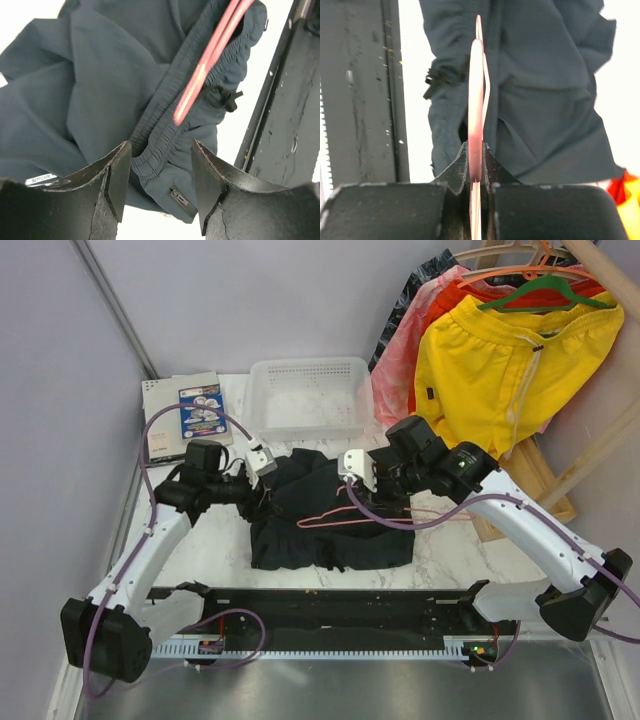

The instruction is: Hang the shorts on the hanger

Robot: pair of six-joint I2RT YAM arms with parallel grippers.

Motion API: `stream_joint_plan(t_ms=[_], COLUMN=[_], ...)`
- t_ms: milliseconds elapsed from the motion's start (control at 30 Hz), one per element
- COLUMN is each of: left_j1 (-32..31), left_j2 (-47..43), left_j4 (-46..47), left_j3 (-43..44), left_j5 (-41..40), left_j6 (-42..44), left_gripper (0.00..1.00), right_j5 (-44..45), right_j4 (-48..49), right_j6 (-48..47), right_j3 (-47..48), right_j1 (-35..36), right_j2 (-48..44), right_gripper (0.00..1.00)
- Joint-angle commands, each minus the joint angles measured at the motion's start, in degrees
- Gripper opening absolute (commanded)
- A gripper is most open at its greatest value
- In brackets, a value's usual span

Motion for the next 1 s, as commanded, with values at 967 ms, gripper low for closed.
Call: stream_joint_plan(t_ms=[967], left_j1=[-8.15], left_j2=[23.82], left_j4=[-22.50], left_j3=[5.57], left_j5=[-8.27], left_j6=[60.24], left_gripper=[0.32], right_j5=[-8.39], right_j4=[-4.71], right_j6=[-4.15], right_j3=[10.31], right_j1=[-8.38], right_j2=[8.62], right_gripper=[0.00])
